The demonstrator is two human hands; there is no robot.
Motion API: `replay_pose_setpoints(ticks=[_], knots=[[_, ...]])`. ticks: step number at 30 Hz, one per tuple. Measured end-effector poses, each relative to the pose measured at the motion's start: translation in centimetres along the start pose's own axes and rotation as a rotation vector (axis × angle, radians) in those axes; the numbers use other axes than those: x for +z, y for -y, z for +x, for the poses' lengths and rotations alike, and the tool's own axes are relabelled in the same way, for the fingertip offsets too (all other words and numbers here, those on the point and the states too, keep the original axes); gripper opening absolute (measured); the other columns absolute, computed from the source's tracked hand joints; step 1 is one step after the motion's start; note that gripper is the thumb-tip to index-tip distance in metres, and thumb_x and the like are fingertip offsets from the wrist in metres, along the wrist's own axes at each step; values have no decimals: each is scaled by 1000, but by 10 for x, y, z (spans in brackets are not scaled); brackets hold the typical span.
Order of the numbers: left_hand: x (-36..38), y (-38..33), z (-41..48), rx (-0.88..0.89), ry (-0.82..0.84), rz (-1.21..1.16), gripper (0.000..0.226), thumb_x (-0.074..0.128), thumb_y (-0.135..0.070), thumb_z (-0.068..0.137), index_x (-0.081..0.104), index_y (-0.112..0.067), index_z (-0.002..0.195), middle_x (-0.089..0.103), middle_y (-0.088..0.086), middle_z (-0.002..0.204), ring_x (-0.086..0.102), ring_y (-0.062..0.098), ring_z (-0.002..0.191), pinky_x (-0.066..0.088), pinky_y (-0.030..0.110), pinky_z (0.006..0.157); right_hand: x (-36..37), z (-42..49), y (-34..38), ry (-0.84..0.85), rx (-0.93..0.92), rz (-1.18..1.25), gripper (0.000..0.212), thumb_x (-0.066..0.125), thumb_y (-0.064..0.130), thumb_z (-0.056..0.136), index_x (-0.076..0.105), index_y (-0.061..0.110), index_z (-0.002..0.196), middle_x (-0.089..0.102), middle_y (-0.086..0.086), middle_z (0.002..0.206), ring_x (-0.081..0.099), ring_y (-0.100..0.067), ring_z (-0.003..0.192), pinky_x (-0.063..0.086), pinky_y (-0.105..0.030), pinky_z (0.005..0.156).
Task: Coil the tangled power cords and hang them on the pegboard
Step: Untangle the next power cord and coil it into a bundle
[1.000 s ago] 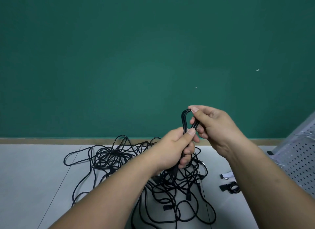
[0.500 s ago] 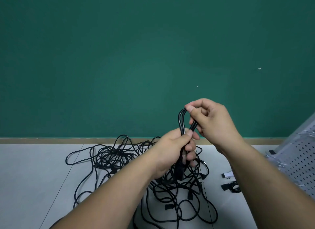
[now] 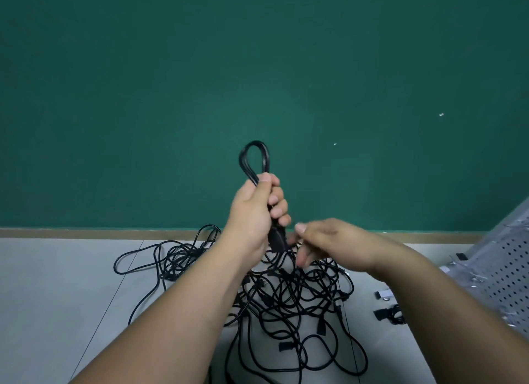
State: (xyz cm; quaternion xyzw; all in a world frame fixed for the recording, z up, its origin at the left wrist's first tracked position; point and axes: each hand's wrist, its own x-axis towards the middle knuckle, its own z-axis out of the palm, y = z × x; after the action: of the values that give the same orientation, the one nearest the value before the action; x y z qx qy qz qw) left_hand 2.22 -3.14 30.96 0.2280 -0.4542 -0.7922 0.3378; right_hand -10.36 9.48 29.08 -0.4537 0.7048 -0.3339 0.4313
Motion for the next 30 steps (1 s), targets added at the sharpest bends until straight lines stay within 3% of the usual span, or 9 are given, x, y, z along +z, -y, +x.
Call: replay_pose_setpoints(ticks=[3, 6, 9, 12, 17, 21, 24, 27, 30], knots=[[-17, -16, 13, 133, -160, 59, 25, 35, -25, 117, 50, -15, 99, 39, -6, 64, 32, 9, 49, 35, 23, 45, 0, -4, -5, 171, 49, -178, 22, 56, 41, 109, 71, 26, 115, 78, -2, 90, 80, -19, 87, 53, -57, 104], [-31, -29, 19, 154, -221, 27, 27, 35, -26, 117, 49, -16, 96, 39, -6, 64, 32, 10, 50, 35, 24, 46, 1, -4, -9, 99, 53, -300, 17, 64, 43, 104, 69, 35, 118, 76, 4, 95, 78, -16, 90, 56, -48, 96], [-29, -28, 13, 78, -140, -50, 27, 37, -25, 117, 50, -17, 94, 37, -5, 64, 31, 10, 51, 35, 24, 46, 10, 3, -6, -112, -21, -421, 52, 69, 50, 98, 51, 41, 147, 64, 19, 130, 67, -9, 113, 55, -35, 100], [-16, -19, 3, 26, -47, -92, 26, 38, -26, 116, 50, -15, 96, 37, -3, 67, 35, 13, 54, 41, 27, 52, 23, 12, -1, -87, -158, -278, 63, 67, 55, 95, 46, 40, 152, 56, 22, 150, 55, 0, 134, 48, -38, 114], [-16, -11, 5, 93, -74, 44, 25, 37, -27, 117, 48, -13, 98, 40, -4, 67, 39, 14, 56, 44, 29, 56, 41, 18, 3, 54, -187, 50, 16, 69, 24, 103, 64, 17, 116, 77, -4, 104, 75, -23, 105, 55, -38, 104], [-34, -19, 16, 296, -176, 420, 25, 36, -26, 115, 49, -17, 96, 40, -9, 65, 35, 14, 53, 36, 32, 51, 22, 8, 7, 36, -104, -105, 16, 65, 30, 106, 65, 15, 100, 60, 6, 65, 59, -10, 56, 44, -25, 62], [-60, -23, 27, 389, -172, 784, 25, 37, -47, 107, 52, -34, 93, 47, -11, 68, 41, 19, 57, 38, 42, 56, -1, -2, 8, -75, -141, -173, 20, 71, 38, 101, 72, 20, 92, 44, 12, 61, 40, -10, 57, 35, -28, 61], [-64, -19, 27, 347, -66, 1098, 24, 39, -46, 109, 54, -32, 97, 55, -10, 73, 52, 19, 65, 43, 39, 65, -16, -13, 18, -139, -284, -47, 9, 73, 26, 101, 80, 22, 96, 72, 3, 77, 59, -9, 73, 47, -27, 73], [-44, -14, 11, 255, 102, 1165, 26, 41, -49, 111, 57, -32, 97, 55, -13, 75, 54, 11, 68, 42, 36, 68, -18, -16, 21, -278, -384, 37, 6, 75, 21, 99, 80, 25, 99, 72, -9, 84, 59, -16, 77, 49, -32, 77]])
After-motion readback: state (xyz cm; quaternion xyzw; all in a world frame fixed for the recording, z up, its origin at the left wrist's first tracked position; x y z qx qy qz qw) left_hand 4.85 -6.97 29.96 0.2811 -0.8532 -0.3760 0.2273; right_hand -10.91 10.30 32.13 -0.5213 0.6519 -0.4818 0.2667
